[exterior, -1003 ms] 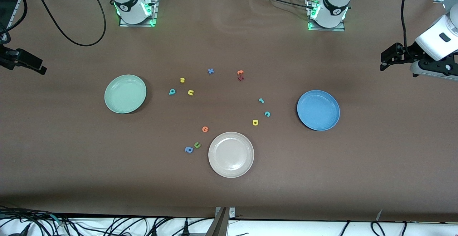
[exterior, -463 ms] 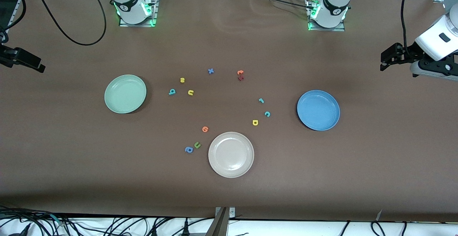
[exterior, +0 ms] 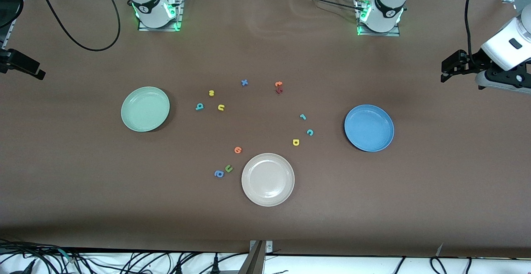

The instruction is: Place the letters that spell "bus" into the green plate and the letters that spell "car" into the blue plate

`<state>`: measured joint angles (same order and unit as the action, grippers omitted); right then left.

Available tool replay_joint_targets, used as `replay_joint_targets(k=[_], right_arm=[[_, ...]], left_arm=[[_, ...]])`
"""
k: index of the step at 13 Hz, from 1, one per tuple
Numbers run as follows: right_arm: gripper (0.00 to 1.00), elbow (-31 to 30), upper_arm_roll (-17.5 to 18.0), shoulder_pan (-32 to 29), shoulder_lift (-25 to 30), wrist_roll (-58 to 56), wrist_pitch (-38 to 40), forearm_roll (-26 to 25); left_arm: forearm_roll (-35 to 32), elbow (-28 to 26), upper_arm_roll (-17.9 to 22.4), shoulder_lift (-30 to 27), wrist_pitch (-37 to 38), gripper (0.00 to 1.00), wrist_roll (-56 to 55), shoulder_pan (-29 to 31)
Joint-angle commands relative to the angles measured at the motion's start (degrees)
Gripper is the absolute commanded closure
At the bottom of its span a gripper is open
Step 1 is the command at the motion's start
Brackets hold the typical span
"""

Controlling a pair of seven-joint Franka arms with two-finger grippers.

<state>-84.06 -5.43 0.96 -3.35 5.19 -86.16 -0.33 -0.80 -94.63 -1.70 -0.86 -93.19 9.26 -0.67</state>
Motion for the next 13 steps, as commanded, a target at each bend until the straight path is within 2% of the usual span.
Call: replay_joint_targets(k=[1, 6, 13], right_arm=[[0.01, -1.72, 0.5, 0.71, 1.15, 0.78, 0.37, -0.11], [0.01, -2.42, 0.5, 0.62, 1.42, -0.18, 2.83, 0.5], [0.01, -5.14, 1.38, 0.71, 0.1, 0.52, 1.43, 1.21]], left_arm=[[0.8, 0.23, -0.24, -0.1, 0.38, 0.0, 0.15, 0.41], [0.8, 0.23, -0.24, 0.07, 0.38, 0.0, 0.23, 0.41], [0.8, 0.76, -0.24, 0.51, 0.38, 0.0, 0.14, 0.41]])
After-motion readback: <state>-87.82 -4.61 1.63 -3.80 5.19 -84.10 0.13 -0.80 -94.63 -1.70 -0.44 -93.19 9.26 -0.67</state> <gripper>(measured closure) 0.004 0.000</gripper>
